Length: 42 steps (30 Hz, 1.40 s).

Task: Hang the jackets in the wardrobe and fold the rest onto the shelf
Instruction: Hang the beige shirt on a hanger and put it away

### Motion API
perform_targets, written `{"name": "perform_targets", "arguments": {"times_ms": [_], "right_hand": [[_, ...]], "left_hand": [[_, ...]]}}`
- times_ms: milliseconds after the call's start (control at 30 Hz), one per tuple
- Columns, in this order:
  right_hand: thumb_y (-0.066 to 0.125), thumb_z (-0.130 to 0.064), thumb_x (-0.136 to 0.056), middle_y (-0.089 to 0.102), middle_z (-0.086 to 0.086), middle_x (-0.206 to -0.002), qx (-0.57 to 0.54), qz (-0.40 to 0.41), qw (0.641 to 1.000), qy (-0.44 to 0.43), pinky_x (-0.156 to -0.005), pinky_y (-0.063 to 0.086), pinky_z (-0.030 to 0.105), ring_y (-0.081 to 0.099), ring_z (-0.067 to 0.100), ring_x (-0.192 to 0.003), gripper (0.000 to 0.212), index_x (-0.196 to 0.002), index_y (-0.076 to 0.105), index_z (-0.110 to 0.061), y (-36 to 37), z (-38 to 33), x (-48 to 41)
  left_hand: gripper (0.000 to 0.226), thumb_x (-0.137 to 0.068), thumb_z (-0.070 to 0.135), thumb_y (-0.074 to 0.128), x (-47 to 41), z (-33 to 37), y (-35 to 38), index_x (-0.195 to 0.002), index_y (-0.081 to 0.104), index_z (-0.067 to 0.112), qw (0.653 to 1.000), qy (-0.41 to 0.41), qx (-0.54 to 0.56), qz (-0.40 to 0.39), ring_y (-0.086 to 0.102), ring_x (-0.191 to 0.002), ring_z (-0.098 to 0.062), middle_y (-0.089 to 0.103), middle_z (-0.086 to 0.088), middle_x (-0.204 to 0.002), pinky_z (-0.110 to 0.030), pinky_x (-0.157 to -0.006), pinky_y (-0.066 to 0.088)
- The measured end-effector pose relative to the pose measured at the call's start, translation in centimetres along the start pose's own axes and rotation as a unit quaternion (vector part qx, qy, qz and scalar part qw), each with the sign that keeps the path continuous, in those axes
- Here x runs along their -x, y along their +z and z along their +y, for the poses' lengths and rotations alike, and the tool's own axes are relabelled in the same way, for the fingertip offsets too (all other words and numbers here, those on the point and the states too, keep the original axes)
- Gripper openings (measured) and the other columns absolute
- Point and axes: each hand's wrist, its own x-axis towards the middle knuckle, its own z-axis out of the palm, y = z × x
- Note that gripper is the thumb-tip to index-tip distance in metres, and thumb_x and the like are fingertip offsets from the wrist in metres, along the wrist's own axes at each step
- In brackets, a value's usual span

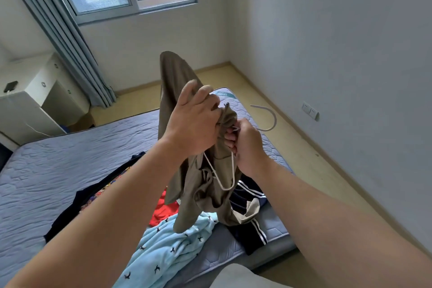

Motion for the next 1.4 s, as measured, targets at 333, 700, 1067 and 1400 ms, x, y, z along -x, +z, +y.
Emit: {"name": "perform_targets", "arguments": {"times_ms": [333,700,1067,1400], "right_hand": [[0.040,-0.018,-0.089,0.065,0.001,-0.065,0.023,-0.080,0.996,-0.015,-0.057,0.036,0.027,0.054,0.015,-0.060,0.025,-0.076,0.061,-0.011,-0.2,-0.8,0.5],[0.060,-0.017,-0.080,0.047,0.020,-0.133,0.363,0.279,0.884,0.092,-0.093,0.051,0.039,0.054,0.036,-0.115,0.047,-0.123,0.044,-0.010,-6.0,3.4,-1.8],[0.065,-0.043,-0.093,0.069,0.001,-0.094,0.221,0.070,0.919,0.320,-0.080,0.046,0.028,0.056,0.017,-0.075,0.029,-0.097,0.068,-0.015,-6.3,5.6,-0.5],[0.071,-0.047,-0.080,0.075,0.013,-0.072,0.160,0.043,0.905,0.392,-0.052,0.058,0.044,0.071,0.032,-0.052,0.041,-0.077,0.077,-0.007,-6.5,8.7,-1.8]], "left_hand": [[0.050,-0.087,0.056,0.047,-2.7,-2.9,-0.2,-0.063,0.062,0.015,0.999,0.047,0.003,-0.010,0.054,-0.082,-0.025,0.058,0.003,-0.067,-0.039,-0.086,0.032],[0.081,-0.070,0.099,0.036,-2.2,-1.1,0.6,-0.059,0.068,0.025,0.973,-0.215,0.068,0.042,0.052,-0.088,-0.023,0.052,0.008,-0.063,-0.041,-0.089,0.039],[0.072,-0.076,0.084,0.049,-2.2,-0.3,0.0,-0.046,0.058,0.019,0.912,-0.369,0.154,0.092,0.052,-0.078,-0.015,0.048,0.007,-0.048,-0.030,-0.087,0.029],[0.067,-0.085,0.061,0.056,-0.9,-1.0,-2.0,-0.040,0.039,0.015,0.850,-0.390,0.329,0.129,0.050,-0.057,-0.025,0.049,0.000,-0.042,-0.049,-0.078,0.051]]}}
